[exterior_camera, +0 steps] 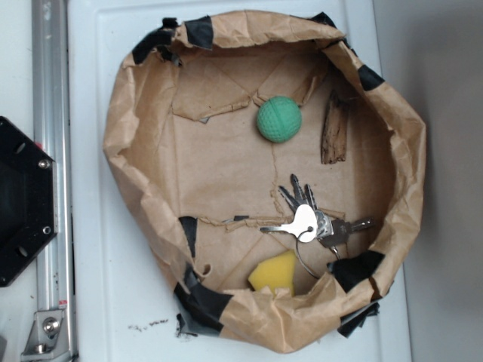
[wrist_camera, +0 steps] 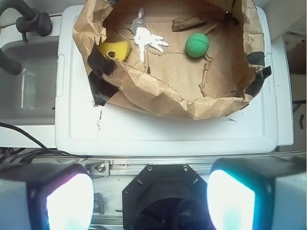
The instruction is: Grab the green sponge.
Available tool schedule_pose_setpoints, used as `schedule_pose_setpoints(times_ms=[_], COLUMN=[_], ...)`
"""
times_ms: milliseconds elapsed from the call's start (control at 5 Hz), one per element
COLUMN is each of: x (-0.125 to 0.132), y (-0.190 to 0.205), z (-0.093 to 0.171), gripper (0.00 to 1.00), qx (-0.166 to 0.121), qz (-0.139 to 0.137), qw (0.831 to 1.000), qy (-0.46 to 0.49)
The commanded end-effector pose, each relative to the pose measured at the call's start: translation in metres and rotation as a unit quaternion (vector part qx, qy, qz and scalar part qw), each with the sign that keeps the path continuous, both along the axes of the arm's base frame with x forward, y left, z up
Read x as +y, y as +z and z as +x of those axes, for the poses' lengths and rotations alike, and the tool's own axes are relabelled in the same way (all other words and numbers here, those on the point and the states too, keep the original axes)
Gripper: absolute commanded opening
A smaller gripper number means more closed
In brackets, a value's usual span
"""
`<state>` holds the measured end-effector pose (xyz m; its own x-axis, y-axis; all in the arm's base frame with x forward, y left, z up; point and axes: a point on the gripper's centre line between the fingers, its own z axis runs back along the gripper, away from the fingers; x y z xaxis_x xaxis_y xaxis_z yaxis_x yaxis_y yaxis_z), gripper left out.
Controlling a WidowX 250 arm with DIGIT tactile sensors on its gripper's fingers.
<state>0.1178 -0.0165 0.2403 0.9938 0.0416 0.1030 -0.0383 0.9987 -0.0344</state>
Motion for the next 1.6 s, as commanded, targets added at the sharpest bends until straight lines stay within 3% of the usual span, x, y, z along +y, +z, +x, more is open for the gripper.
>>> schedule_pose_setpoints(times_ms=[0,200,400,600,1000,1200,1400], x=[0.000,0.022,0.015,0.016,0.019,0.017,-0.003], y=[0.000,-0.032,-0.045,-0.063,-0.109,-0.131,-0.151], z=[0.000,0.050,0.086,0.107,0.157,0.168,0.165], gripper=[1.00,1.00,1.00,1.00,1.00,1.00,1.00], qx=[0.000,-0.021,-0.063,-0.077,-0.065,-0.058,-0.047], qz=[0.000,-0.043,-0.046,-0.032,0.018,0.017,0.026], qw=[1.000,0.995,0.984,0.973,0.961,0.958,0.950], qy=[0.000,-0.083,-0.162,-0.218,-0.268,-0.280,-0.308])
